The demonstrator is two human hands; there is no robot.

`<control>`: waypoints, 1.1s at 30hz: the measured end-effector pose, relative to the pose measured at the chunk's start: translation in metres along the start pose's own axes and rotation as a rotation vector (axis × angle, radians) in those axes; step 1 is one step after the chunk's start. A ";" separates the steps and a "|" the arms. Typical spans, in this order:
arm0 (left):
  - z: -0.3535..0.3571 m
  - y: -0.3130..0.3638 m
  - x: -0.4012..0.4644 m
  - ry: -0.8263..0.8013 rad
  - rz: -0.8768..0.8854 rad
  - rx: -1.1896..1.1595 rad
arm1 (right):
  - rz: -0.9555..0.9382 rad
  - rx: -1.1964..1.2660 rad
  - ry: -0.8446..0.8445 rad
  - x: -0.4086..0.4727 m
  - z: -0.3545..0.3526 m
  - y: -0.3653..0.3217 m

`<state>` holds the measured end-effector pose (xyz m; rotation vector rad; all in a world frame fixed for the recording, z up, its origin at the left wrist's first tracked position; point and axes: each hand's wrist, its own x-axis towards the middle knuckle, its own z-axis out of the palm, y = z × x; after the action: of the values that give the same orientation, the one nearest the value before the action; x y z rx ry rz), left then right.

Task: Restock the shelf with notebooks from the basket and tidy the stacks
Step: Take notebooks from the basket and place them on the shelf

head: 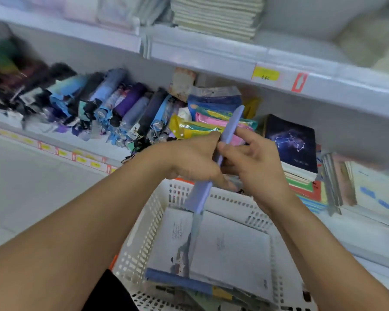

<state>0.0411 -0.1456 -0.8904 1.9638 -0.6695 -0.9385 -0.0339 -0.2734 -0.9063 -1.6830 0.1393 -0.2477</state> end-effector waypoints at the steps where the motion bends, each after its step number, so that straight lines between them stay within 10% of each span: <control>1: -0.008 -0.002 -0.003 0.171 0.062 -0.039 | 0.006 0.040 -0.044 0.004 0.001 -0.009; 7: -0.042 0.010 -0.036 0.431 0.392 -0.625 | -0.266 -0.524 0.213 0.033 -0.018 -0.038; 12: -0.066 0.030 -0.050 0.646 0.618 -0.875 | 0.058 -0.003 -0.141 0.024 0.002 -0.074; 19: -0.094 0.046 -0.056 0.605 0.675 -1.267 | -0.040 0.468 -0.012 0.080 -0.003 -0.162; 27: -0.088 0.043 -0.046 0.615 0.525 -1.171 | -0.001 0.570 0.106 0.238 -0.029 -0.270; 33: -0.078 0.041 -0.032 0.603 0.445 -1.078 | -0.102 -0.014 0.231 0.240 -0.035 -0.259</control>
<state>0.0815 -0.1078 -0.8154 0.9607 -0.1430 -0.2594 0.1770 -0.3307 -0.6266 -1.6742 0.2279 -0.5188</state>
